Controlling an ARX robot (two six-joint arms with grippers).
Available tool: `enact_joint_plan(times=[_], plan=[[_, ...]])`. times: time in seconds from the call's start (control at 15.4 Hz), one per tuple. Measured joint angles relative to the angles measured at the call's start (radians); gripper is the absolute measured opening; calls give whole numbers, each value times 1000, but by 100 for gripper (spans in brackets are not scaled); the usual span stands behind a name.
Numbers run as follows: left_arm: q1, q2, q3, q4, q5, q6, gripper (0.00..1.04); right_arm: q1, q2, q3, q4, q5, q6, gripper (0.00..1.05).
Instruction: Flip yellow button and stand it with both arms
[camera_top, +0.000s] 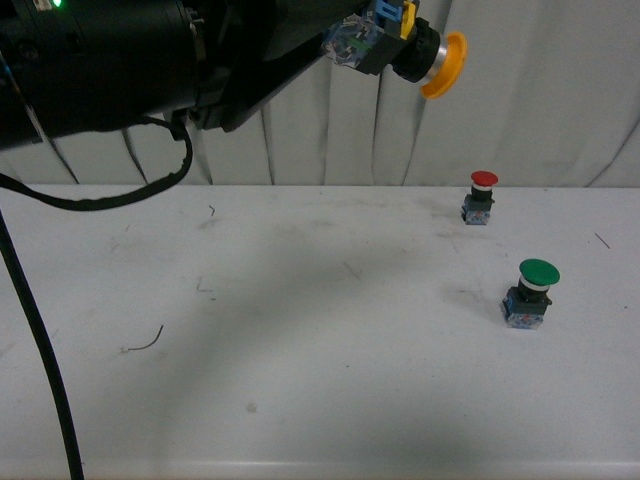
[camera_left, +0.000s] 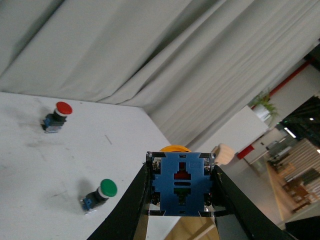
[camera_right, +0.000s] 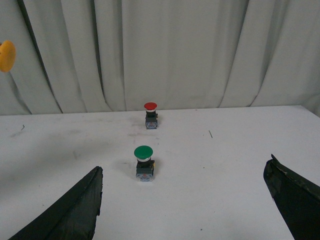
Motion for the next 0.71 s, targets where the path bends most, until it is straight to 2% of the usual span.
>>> enact_joint_plan(times=[0.13,0.32,0.58,0.65,0.71], plan=[[5,62,-8,190,-10,-125,30,0,0,0,0,0,0,98],[10,110,-7,205,-40,-255,30,0,0,0,0,0,0,98],[0,121,-29,207,-34,-307,30,0,0,0,0,0,0,98],[-1,121,-35,206,-34,-307,30,-5,0,-2,18,-16,10,98],[-1,121,-38,205,-34,-307,30,-61,36,-10,202,-149,53,98]])
